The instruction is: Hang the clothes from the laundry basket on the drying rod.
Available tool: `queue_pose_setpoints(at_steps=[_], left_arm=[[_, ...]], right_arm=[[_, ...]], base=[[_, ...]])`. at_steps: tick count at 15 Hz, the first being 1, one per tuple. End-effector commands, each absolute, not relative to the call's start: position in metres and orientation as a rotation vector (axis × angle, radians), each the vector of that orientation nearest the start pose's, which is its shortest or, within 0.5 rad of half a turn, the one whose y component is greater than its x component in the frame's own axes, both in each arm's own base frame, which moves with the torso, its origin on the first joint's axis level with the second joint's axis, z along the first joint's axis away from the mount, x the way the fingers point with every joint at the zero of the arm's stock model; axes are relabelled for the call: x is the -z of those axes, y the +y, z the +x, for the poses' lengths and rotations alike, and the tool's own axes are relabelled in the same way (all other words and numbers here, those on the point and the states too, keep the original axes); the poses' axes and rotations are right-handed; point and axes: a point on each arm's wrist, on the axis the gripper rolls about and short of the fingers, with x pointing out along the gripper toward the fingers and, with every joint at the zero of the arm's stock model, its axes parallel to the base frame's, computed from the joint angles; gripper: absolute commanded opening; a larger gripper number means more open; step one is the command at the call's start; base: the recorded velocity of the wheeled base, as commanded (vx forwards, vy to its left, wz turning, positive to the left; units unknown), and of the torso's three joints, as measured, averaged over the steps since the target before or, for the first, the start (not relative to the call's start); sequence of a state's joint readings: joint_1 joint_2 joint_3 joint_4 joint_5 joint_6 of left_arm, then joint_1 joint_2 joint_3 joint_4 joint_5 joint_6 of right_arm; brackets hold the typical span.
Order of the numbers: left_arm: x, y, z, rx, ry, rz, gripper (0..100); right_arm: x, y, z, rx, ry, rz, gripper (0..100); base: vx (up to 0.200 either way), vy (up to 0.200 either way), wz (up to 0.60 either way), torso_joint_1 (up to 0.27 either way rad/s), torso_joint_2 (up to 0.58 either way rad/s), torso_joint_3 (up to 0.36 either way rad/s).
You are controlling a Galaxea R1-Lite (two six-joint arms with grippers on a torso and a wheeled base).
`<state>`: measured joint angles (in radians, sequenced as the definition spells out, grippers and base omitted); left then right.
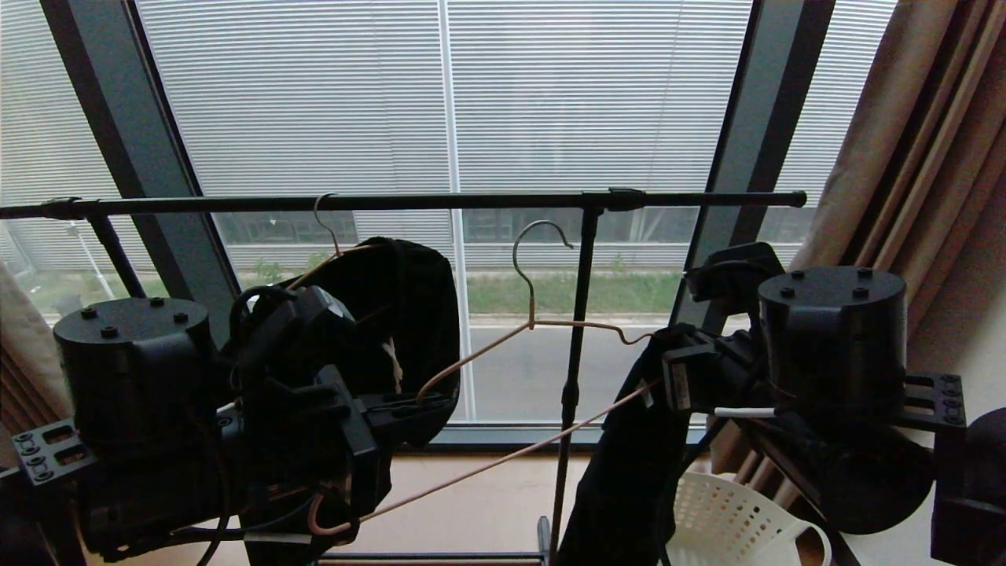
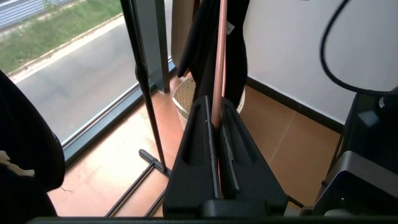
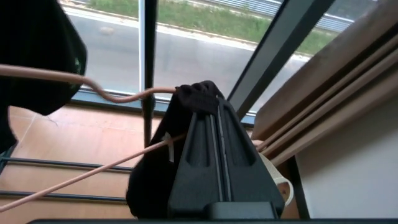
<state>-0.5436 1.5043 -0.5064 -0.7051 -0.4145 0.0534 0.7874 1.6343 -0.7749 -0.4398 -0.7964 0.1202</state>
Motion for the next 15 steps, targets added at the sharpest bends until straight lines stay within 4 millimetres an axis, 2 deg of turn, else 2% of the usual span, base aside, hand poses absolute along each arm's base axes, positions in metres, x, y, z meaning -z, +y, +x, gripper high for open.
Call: queue_pose_setpoints(at_steps=[1,11,15], left_arm=[[-0.161,-0.13,0.198,0.958,0.291,0.07,0],[-0.156,-0.134,0.202,0.963,0.282,0.071,0],[-0.155,-0.133,0.201,0.963,0.286,0.073,0]], right_arm=[[-0.181,0.188,0.2,0.0,0.281,-0.173,0],[-0.185,0.233,0.155,-0.226,0.25,-0.191,0],[-0.189,0.238,0.15,-0.237,0.235,-0.183,0]], base=[[0.0,0.0,0.0,0.0,0.0,0.0],[0.0,0.0,0.0,0.0,0.0,0.0],[0.0,0.0,0.0,0.0,0.0,0.0]])
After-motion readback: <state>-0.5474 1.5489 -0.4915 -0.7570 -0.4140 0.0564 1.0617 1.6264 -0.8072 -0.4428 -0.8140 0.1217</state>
